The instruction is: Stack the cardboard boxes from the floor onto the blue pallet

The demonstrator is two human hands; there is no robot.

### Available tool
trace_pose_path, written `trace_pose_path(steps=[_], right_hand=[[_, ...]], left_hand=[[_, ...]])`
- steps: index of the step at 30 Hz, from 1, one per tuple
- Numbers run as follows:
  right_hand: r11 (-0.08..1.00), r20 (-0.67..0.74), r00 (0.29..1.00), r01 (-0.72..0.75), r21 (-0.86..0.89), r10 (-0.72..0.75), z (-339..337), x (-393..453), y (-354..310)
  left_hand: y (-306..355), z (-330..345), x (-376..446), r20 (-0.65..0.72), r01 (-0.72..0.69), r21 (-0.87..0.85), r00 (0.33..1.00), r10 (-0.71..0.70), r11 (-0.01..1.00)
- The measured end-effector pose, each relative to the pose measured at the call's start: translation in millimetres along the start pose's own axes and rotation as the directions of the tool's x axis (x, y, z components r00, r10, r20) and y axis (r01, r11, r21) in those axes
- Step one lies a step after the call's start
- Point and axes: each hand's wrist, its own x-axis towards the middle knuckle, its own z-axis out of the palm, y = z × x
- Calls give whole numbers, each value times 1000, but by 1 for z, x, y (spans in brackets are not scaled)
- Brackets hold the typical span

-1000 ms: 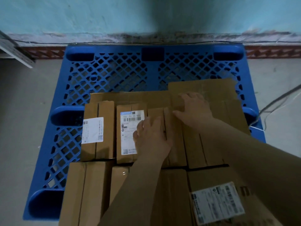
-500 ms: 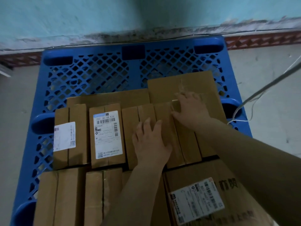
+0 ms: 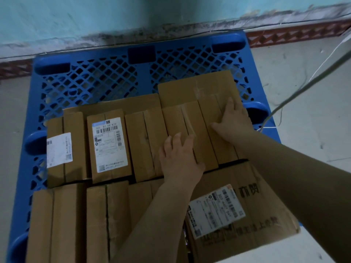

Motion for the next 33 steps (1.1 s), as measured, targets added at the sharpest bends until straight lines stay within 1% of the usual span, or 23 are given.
trace_pose_path(steps=[2,4,5,7,8,9,11,12,14,16,18,19,23,24,25,26,27,29,31,33], right_hand=[[986,-82,984,154,-65,-159,-1,-17,-3],[938,-128,931,330,-103,-341,2,-44,-2],[910,-121,903,404,-94,-413,5,-62,0],[857,-43,856,513,-55,-515,19,-103,8],[830,37,833,553,-66,-552,29,-124,15],[797,144,803,594,-113,-578,40,-144,22],[695,345,732,675,-248,-588,63,-178,41],[643,419,702,705,-299,-575,73,-192,48],[575,503,674,733,-364,-541,91,-208,58],[539,488,693,720,-436,-531,100,-213,59],[561,435,734,679,-473,-522,102,-208,54],[567,438,742,670,-478,-508,101,-204,52],[484,497,694,719,-498,-520,94,-195,44],[486,491,681,732,-478,-543,90,-195,42],[516,482,680,733,-442,-553,84,-196,38],[569,454,683,730,-380,-573,75,-198,34],[631,407,699,712,-309,-589,64,-201,29],[751,274,747,651,-113,-606,35,-207,14],[812,194,790,578,78,-581,-3,-218,0],[823,148,823,500,271,-548,-49,-238,-2]], left_hand=[[-3,2,-8,-35,-2,-2,999,2,1000],[-9,2,-20,-75,-3,-9,997,2,1000],[-13,1,-28,-87,0,-14,996,-2,1000],[-21,0,-48,-100,11,-20,995,-13,1000],[-26,0,-59,-106,22,-23,994,-24,1000],[-31,1,-73,-109,38,-29,993,-40,999],[-42,7,-101,-107,67,-41,992,-71,997],[-48,11,-113,-97,80,-43,992,-84,996],[-59,18,-135,-69,109,-53,991,-112,993],[-67,23,-150,-52,135,-70,989,-139,988],[-71,27,-161,-42,147,-85,988,-151,985],[-72,28,-165,-35,151,-99,987,-155,983],[-71,25,-175,-49,132,-174,989,-142,976],[-70,21,-176,-62,129,-185,988,-143,974],[-67,17,-177,-75,135,-224,985,-155,965],[-63,10,-180,-87,147,-283,980,-178,948],[-57,1,-183,-91,162,-350,974,-206,923],[-43,-22,-187,-108,167,-479,963,-247,862],[-26,-50,-196,-124,155,-562,955,-268,813],[-8,-80,-214,-129,149,-602,951,-280,784]])
